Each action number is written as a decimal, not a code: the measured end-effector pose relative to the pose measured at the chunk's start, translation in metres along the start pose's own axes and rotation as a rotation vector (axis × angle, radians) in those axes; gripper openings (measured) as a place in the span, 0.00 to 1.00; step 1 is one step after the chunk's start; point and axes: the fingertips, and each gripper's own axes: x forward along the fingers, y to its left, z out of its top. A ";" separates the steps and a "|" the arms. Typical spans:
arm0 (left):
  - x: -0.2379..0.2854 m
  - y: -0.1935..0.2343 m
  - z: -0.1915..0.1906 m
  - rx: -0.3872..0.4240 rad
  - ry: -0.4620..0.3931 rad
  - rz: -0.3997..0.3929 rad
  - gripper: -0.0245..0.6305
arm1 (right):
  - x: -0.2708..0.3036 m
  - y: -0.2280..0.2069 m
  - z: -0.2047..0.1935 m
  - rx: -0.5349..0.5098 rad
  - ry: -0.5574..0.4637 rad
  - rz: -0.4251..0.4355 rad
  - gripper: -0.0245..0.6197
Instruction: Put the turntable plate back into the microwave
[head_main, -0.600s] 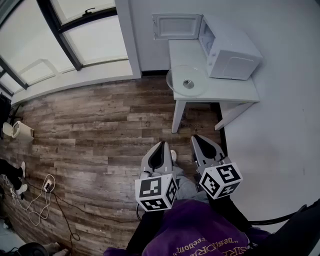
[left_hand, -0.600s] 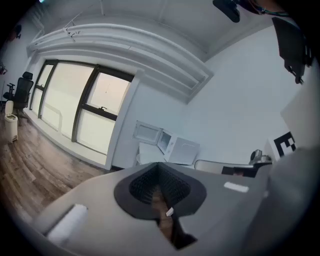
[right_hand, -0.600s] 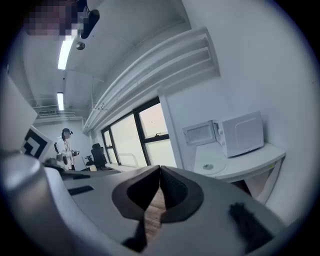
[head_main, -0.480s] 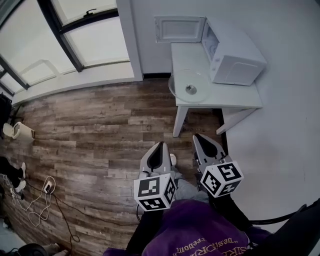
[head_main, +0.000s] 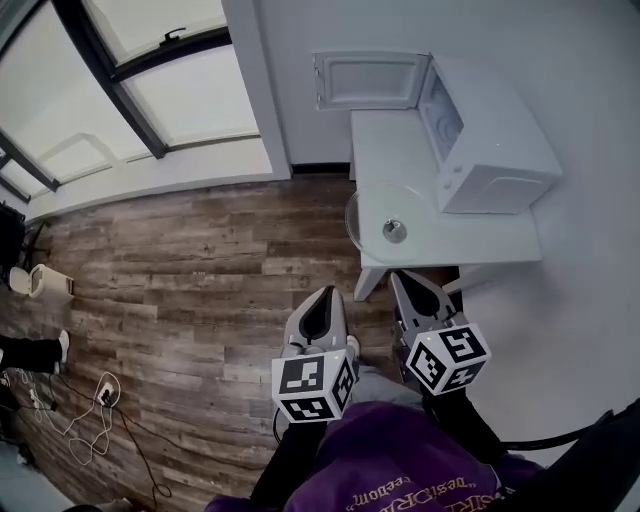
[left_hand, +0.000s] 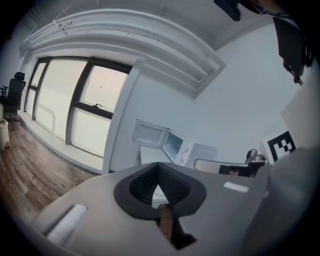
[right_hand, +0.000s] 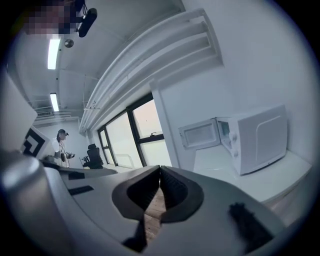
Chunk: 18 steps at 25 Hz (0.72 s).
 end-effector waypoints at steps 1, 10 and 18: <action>0.013 0.000 0.004 0.004 0.008 -0.015 0.04 | 0.010 -0.008 0.003 0.006 0.003 -0.004 0.05; 0.090 0.010 0.024 0.017 0.059 -0.043 0.04 | 0.066 -0.059 0.015 0.031 0.040 -0.039 0.05; 0.146 0.025 0.035 0.041 0.087 -0.083 0.04 | 0.097 -0.098 0.019 0.052 0.027 -0.116 0.05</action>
